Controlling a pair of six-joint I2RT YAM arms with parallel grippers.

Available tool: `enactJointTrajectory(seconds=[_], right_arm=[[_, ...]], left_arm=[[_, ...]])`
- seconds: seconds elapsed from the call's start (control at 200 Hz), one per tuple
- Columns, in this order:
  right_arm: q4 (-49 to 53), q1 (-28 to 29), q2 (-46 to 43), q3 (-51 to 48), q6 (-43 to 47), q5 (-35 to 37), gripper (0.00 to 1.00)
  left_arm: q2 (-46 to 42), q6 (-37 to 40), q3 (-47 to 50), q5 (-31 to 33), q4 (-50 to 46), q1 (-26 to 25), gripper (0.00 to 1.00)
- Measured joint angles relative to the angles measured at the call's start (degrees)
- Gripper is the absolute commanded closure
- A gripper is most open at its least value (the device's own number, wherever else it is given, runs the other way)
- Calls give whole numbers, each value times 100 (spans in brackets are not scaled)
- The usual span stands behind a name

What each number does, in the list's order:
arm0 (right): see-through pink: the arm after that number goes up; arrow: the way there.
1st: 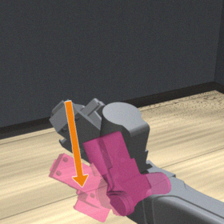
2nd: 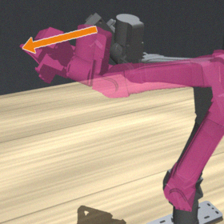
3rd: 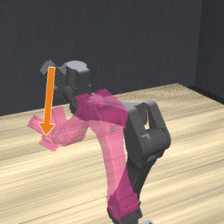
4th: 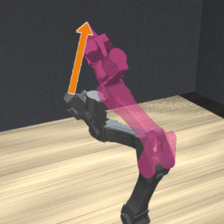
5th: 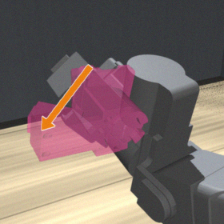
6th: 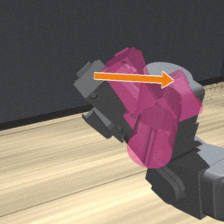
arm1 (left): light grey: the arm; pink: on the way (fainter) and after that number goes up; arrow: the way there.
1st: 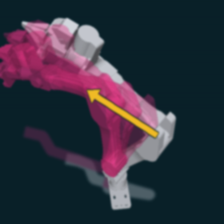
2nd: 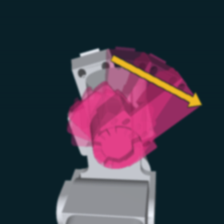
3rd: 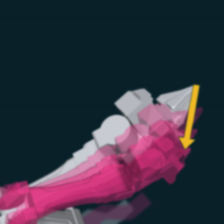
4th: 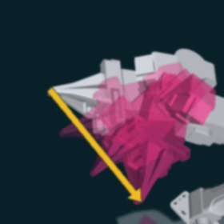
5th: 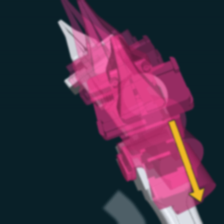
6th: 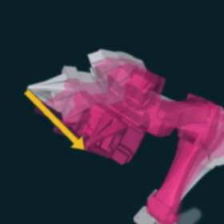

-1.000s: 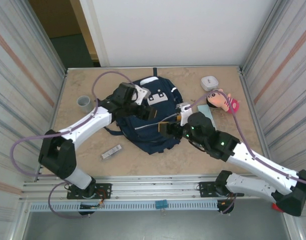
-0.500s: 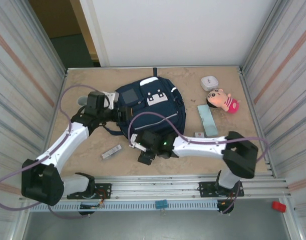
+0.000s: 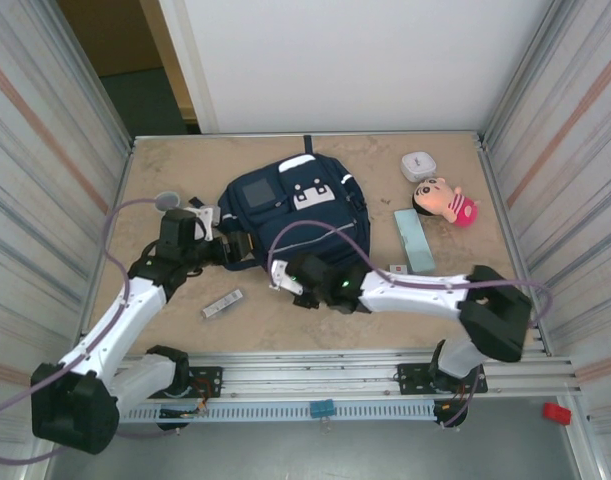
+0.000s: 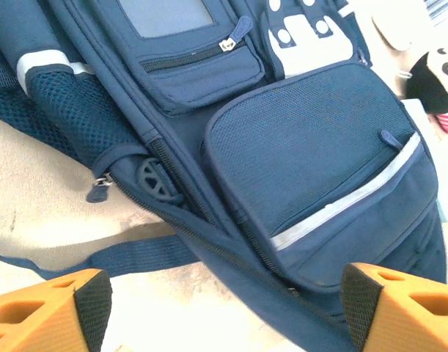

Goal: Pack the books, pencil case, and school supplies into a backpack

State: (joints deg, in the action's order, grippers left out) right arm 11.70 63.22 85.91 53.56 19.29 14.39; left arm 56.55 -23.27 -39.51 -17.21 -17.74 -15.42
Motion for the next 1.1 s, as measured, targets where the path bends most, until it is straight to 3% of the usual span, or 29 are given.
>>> enactJointTrajectory(seconds=[0.18, 0.626, 0.907, 1.097], right_arm=[[474, -833, -957, 146, 291, -837, 100], [1832, -1873, -977, 1156, 1132, -2170, 100], [2291, -2013, -953, 1467, 1445, -2476, 100], [2503, -2013, -861, 1641, 1488, -2564, 100]], left_arm=[[-516, -74, 151, 0, 9, 0, 19], [-710, -267, 935, -431, 680, 0, 19], [-634, -317, 1285, -472, 1349, 13, 23], [125, -295, 1403, -514, 1969, 85, 32]])
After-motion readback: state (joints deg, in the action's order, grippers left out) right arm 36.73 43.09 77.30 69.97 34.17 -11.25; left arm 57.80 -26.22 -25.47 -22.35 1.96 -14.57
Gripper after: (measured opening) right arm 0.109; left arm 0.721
